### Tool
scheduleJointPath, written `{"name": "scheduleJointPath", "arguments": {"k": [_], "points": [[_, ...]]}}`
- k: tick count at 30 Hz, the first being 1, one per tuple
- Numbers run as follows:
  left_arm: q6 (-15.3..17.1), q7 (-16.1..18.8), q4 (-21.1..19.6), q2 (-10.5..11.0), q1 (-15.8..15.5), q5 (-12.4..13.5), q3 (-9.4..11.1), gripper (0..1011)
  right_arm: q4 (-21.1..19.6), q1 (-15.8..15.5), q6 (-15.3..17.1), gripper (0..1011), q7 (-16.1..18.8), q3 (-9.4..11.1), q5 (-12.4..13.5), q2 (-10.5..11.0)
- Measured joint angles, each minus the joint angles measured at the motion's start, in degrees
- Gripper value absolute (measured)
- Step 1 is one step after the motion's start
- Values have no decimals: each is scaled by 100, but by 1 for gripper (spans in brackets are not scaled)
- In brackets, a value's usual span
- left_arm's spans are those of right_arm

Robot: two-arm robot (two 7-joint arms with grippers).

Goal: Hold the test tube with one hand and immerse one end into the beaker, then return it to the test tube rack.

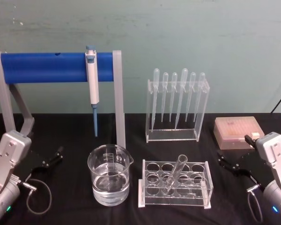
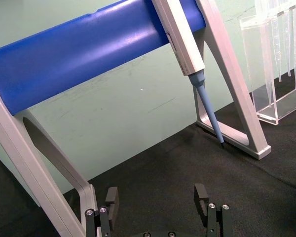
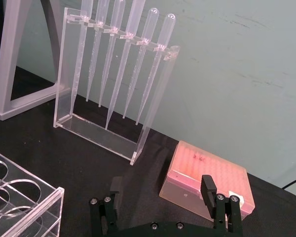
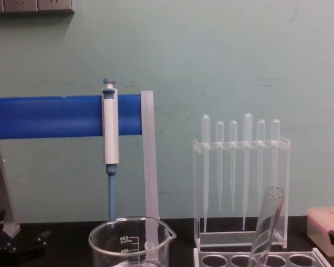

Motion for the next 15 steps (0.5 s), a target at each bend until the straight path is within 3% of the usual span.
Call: {"name": "scheduleJointPath", "arguments": {"k": [15], "points": [[0,0,0,0,0,0,0,1000,0,0,0,1003,0,0,0,0]]}}
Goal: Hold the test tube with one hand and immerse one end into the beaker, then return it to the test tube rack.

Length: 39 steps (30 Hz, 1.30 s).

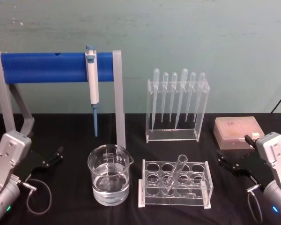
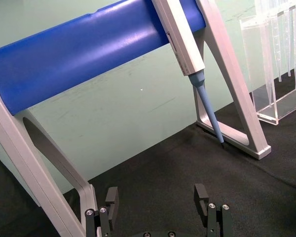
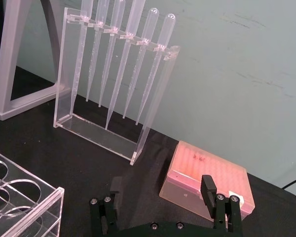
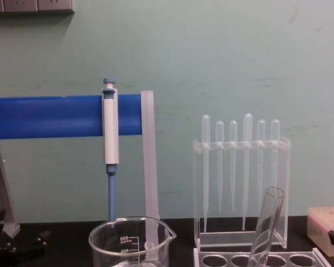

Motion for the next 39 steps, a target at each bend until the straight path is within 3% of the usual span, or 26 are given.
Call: {"name": "scheduleJointPath", "arguments": {"k": [27,34,39], "points": [[0,0,0,0,0,0,0,1000,0,0,0,1003,0,1,0,0],[0,0,0,0,0,0,0,1000,-276,-186,-141,1003,42,251,49,58],[0,0,0,0,0,0,0,1000,-584,-350,-290,1003,344,414,227,190]]}}
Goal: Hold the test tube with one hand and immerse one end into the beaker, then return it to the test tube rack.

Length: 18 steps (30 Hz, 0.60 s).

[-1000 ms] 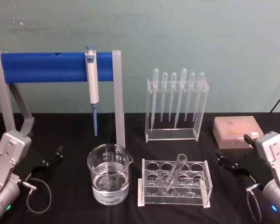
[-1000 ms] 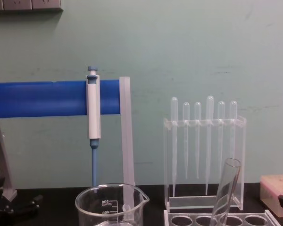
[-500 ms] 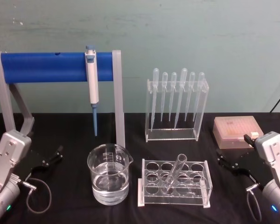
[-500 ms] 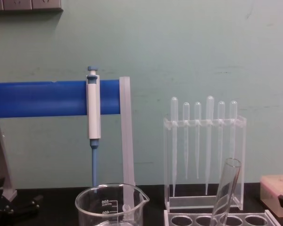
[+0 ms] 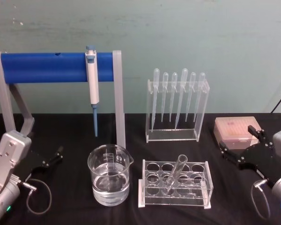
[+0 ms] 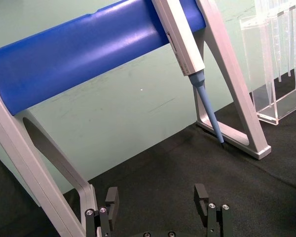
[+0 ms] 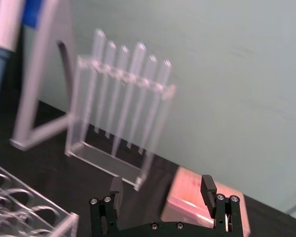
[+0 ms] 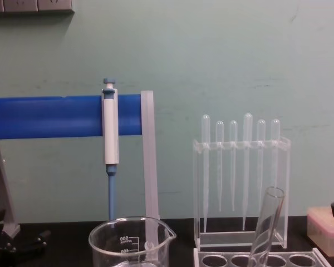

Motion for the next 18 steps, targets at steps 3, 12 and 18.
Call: {"name": "scheduleJointPath", "arguments": {"k": [3,12,18], "points": [[0,0,0,0,0,0,0,1000,-179,-117,-170,1003,340,102,227,115],[0,0,0,0,0,0,0,1000,-337,-295,-585,1003,2110,260,1259,600],[0,0,0,0,0,0,0,1000,-142,-179,-710,1003,3261,177,1735,740]]}}
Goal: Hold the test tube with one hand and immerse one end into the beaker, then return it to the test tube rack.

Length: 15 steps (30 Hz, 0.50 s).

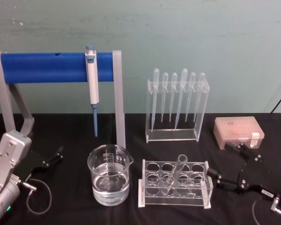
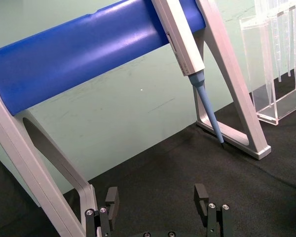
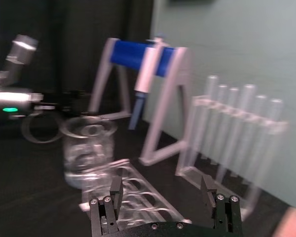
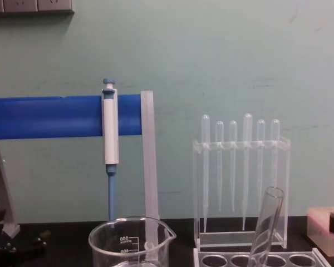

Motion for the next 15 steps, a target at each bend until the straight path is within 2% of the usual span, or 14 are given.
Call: {"name": "scheduleJointPath", "arguments": {"k": [3,6,7,11,15], "points": [[0,0,0,0,0,0,0,1000,191,161,-74,1003,680,-109,179,-24],[0,0,0,0,0,0,0,1000,400,347,-155,1003,1118,-229,231,-150],[0,0,0,0,0,0,0,1000,400,347,-155,1003,1118,-229,231,-150],[0,0,0,0,0,0,0,1000,719,646,-212,1003,1531,-385,222,-411],[0,0,0,0,0,0,0,1000,965,886,-193,1003,1730,-494,178,-621]]}}
